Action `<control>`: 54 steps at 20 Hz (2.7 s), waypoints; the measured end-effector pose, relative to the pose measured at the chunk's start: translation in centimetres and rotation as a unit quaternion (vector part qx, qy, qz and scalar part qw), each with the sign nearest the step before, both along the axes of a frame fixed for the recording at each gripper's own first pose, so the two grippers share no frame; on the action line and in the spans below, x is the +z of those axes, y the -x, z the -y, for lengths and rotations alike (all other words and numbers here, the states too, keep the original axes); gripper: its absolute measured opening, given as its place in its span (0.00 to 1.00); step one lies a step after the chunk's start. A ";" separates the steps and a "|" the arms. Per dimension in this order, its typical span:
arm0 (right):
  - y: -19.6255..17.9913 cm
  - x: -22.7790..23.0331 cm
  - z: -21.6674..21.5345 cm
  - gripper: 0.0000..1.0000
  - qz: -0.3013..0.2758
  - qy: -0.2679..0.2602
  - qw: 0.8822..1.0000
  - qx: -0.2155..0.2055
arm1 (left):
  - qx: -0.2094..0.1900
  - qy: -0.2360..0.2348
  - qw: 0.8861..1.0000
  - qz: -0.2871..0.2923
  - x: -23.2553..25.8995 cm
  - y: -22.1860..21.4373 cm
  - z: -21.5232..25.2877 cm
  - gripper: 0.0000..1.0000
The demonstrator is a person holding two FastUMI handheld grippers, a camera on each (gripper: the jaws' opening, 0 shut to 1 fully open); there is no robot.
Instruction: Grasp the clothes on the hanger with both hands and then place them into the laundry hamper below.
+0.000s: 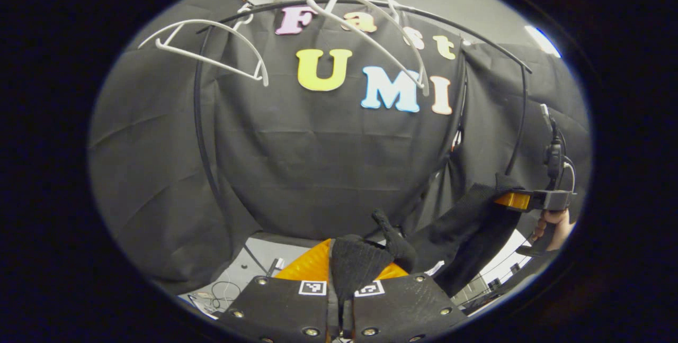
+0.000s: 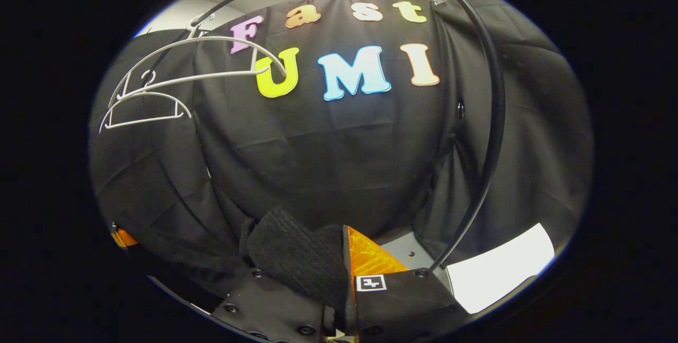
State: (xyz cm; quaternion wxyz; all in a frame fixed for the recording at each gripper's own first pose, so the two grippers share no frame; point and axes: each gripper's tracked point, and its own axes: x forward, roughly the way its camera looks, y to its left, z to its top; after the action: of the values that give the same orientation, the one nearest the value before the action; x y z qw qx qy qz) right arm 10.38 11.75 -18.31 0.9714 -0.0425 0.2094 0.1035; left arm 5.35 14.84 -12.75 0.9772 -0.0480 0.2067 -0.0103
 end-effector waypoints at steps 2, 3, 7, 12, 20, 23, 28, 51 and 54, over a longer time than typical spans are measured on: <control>1.2 -1.1 -0.5 0.11 -0.016 0.000 1.000 -0.001 | -0.008 0.010 1.000 -0.008 -0.9 0.1 0.5 0.03; 1.9 -1.7 -0.8 0.10 -0.022 -0.001 1.000 -0.002 | -0.012 0.015 1.000 -0.012 -1.2 0.3 0.4 0.03; 3.4 -3.9 -1.3 0.10 -0.048 0.007 0.999 -0.006 | -0.023 0.015 0.999 -0.039 -2.9 0.5 0.5 0.04; 4.0 -7.6 -0.7 0.10 -0.097 0.002 0.995 -0.027 | -0.026 -0.002 0.998 -0.065 -3.6 0.6 0.5 0.04; 3.2 -13.3 -1.0 0.11 -0.161 -0.005 0.986 -0.050 | -0.032 -0.010 0.994 -0.108 -4.4 0.9 0.8 0.04; 3.2 -15.6 -0.8 0.11 -0.181 0.005 0.982 -0.057 | -0.044 -0.011 0.992 -0.121 -5.0 1.3 0.9 0.05; 3.4 -18.7 0.2 0.11 -0.210 0.006 0.975 -0.074 | -0.052 -0.012 0.988 -0.146 -5.7 1.9 1.0 0.06; 6.0 -23.5 0.4 0.52 -0.279 0.001 0.958 -0.069 | -0.012 -0.001 0.979 -0.203 -7.4 3.9 1.3 0.36; 7.1 -23.0 0.7 0.88 -0.276 0.007 0.959 -0.059 | 0.002 0.015 0.978 -0.207 -7.3 4.3 1.9 0.76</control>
State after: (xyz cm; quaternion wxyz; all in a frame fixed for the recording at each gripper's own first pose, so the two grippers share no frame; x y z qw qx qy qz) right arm 3.26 11.10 -41.30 0.8800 -0.0062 0.4721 0.0522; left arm 1.10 12.95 -20.05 0.9124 -0.0643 0.4042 -0.0009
